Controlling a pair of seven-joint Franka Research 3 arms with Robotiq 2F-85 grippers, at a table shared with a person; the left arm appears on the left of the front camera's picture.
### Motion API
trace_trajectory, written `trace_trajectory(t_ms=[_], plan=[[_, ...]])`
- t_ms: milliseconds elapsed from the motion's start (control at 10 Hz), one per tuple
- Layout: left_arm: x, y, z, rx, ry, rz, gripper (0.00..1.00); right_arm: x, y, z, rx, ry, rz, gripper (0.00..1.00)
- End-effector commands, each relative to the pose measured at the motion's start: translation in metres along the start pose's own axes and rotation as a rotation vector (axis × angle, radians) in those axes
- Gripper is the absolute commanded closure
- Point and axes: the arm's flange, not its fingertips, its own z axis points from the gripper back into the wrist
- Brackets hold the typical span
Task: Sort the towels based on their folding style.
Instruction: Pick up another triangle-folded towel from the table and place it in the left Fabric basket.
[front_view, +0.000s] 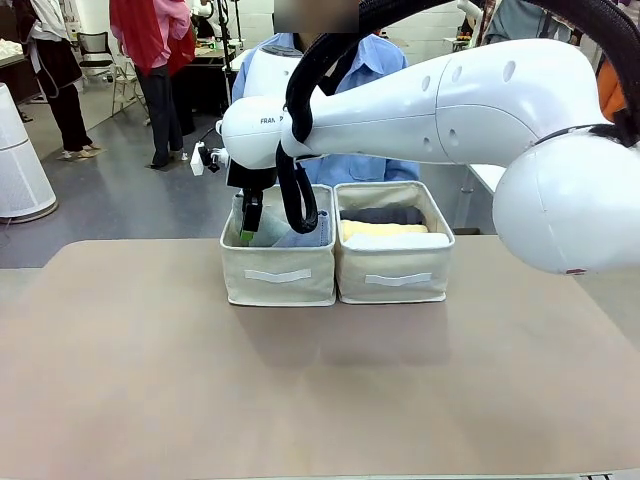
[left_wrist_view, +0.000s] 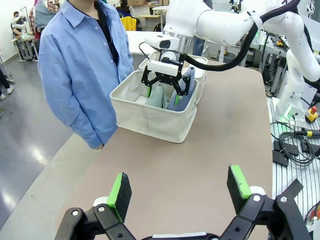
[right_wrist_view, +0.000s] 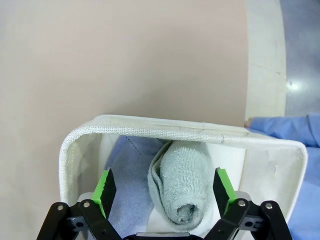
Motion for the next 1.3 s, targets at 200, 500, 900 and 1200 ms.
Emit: trace_trajectory(t_ms=[200, 500, 900, 1200], plan=[[0.000, -0.002, 0.002, 0.001, -0.009, -0.004, 0.00, 0.008, -0.010, 0.015, -0.045, 0.028, 0.028, 0.00], [0.000, -0.002, 0.002, 0.001, -0.009, -0.004, 0.00, 0.010, 0.003, 0.055, -0.082, 0.040, 0.041, 0.00], [0.000, -0.002, 0.002, 0.001, -0.009, -0.004, 0.00, 0.000, 0.021, 0.075, -0.050, 0.063, 0.042, 0.00], [0.000, -0.002, 0.002, 0.001, -0.009, -0.004, 0.00, -0.041, 0.088, 0.130, -0.015, 0.247, 0.024, 0.00]])
